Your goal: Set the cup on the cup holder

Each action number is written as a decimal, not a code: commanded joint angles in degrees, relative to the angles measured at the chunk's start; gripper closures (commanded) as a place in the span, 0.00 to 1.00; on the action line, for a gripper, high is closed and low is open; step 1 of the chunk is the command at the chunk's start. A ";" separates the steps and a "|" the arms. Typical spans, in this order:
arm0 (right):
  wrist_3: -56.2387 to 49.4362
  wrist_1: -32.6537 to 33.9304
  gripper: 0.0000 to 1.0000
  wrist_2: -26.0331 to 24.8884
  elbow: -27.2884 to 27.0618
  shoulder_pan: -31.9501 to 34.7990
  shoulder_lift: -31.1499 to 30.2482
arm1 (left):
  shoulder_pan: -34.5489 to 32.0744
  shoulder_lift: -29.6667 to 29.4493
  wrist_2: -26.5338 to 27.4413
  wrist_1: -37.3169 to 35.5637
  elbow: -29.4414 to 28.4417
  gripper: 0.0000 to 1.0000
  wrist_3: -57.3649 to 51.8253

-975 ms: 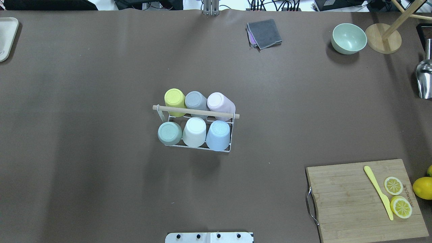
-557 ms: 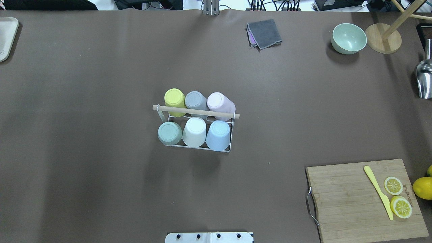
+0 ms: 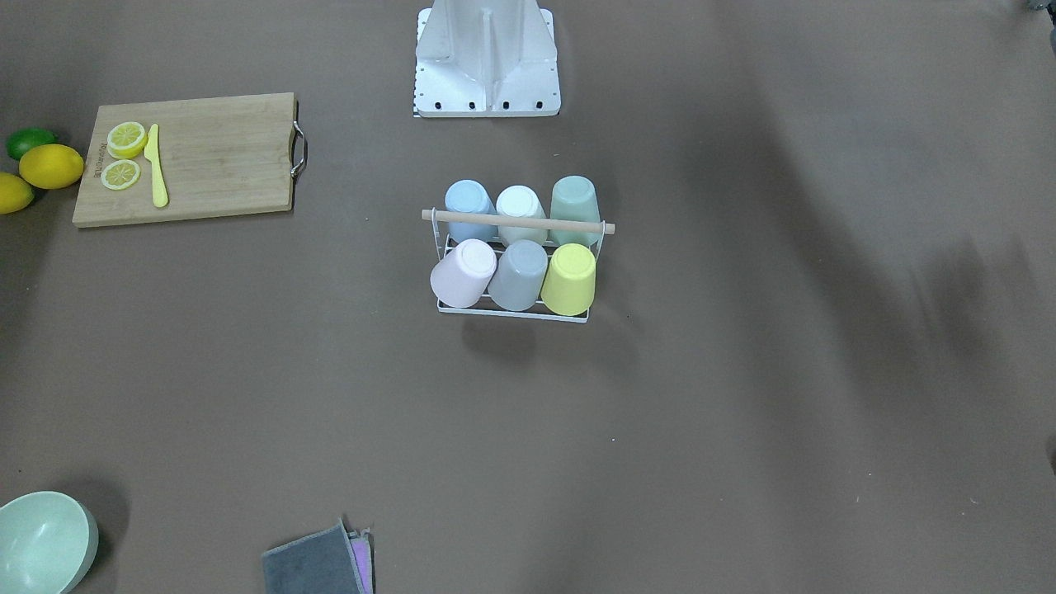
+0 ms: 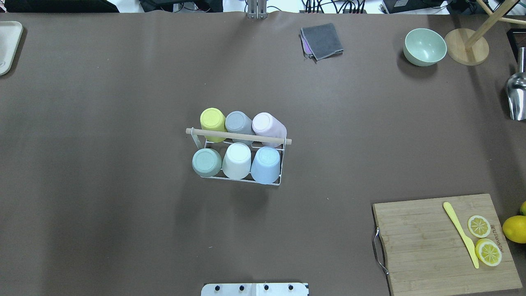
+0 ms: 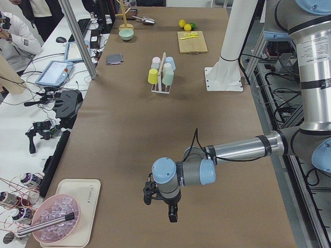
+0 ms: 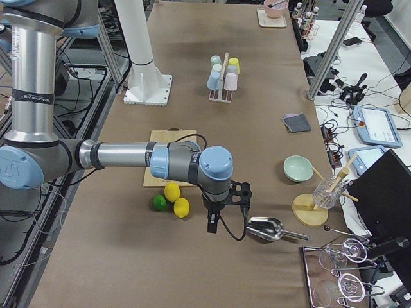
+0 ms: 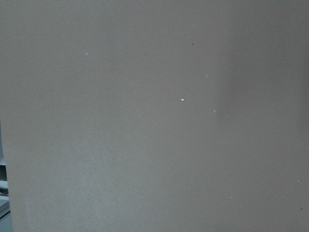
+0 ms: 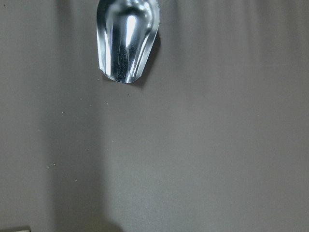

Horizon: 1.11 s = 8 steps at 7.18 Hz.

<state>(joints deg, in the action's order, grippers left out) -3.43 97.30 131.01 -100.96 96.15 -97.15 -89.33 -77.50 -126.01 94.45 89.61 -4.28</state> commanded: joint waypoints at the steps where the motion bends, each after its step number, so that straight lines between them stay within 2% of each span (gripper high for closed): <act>1: 0.00 -0.09 0.00 0.04 0.07 0.17 -0.06 | -0.23 0.25 -3.95 0.38 0.13 0.02 -0.20; 7: 0.00 0.00 0.00 0.13 0.15 1.58 -0.33 | -0.84 -0.02 -5.65 0.47 1.09 0.02 -0.12; 8: 0.00 0.00 0.00 0.13 0.15 1.58 -0.33 | -3.19 -1.85 -5.65 -0.49 1.79 0.02 0.06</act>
<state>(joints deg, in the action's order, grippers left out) -3.43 97.29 131.13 -100.83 97.59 -97.47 -90.70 -77.90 -131.58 94.70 90.66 -4.35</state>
